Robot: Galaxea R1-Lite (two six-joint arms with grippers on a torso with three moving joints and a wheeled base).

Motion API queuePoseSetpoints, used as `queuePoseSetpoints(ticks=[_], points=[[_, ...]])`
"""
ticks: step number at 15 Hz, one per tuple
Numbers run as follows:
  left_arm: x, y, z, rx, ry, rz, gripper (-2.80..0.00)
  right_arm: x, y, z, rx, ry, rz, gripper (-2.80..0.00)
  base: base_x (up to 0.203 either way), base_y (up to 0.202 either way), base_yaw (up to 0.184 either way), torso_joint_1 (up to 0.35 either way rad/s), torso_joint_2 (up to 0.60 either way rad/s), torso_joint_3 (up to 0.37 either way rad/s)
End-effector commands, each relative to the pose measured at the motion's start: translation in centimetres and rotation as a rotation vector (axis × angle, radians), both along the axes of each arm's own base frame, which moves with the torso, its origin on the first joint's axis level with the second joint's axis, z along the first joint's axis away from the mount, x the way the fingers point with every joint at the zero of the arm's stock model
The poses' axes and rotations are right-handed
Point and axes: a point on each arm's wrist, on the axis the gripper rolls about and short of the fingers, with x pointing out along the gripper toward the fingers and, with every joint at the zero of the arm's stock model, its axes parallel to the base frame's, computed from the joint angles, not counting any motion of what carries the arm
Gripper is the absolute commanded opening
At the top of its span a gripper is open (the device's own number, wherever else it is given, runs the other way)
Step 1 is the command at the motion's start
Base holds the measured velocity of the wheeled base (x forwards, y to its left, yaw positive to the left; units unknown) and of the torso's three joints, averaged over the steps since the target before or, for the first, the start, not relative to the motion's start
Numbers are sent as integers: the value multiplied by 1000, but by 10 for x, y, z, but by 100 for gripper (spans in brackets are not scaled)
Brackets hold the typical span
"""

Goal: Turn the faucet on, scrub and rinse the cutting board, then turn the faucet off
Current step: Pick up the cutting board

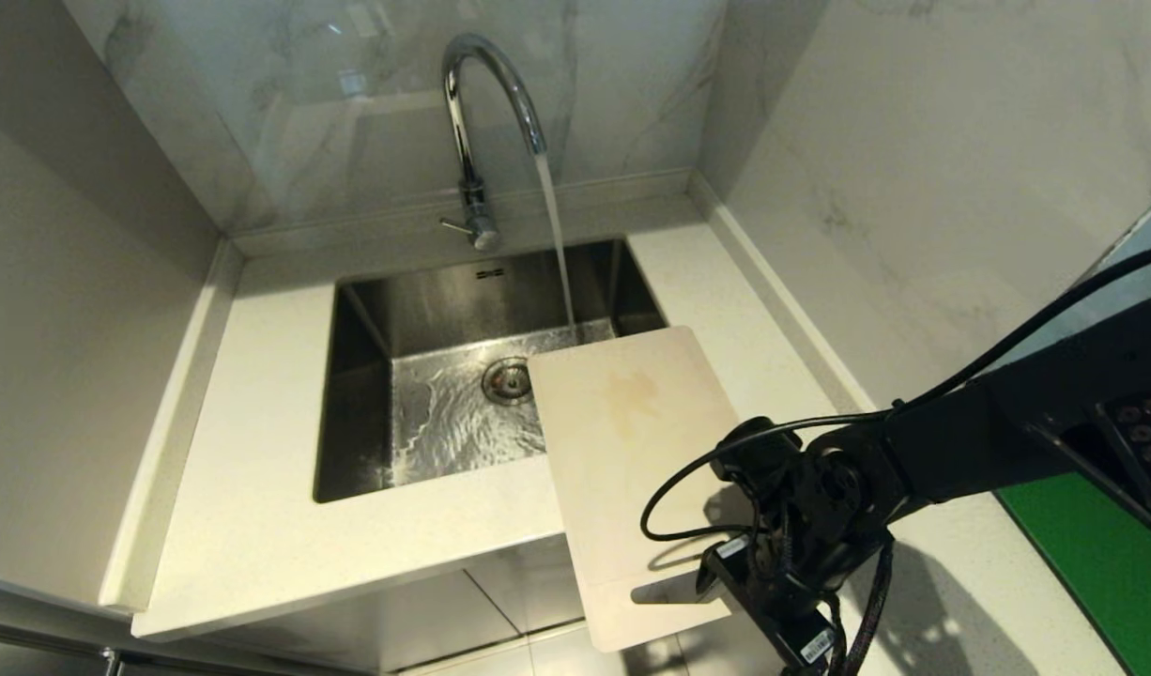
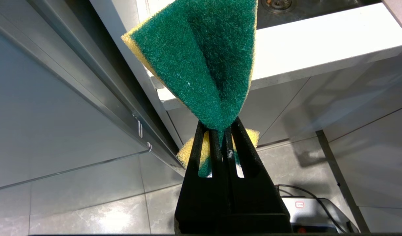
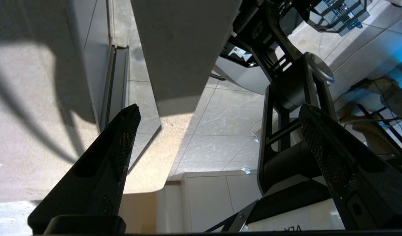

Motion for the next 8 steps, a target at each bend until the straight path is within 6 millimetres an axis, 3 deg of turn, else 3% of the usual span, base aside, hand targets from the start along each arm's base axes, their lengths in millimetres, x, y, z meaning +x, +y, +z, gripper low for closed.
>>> queuePoseSetpoints(ticks=[1, 8], points=[[0, 0, 0, 0, -1, 0, -280, 3, 1, -6, -10, 15, -8, 0, 0, 0, 0, 0, 0, 0], [0, 0, 0, 0, -1, 0, -280, 16, 6, -18, -43, 8, 37, 0, 0, 0, 0, 0, 0, 0]])
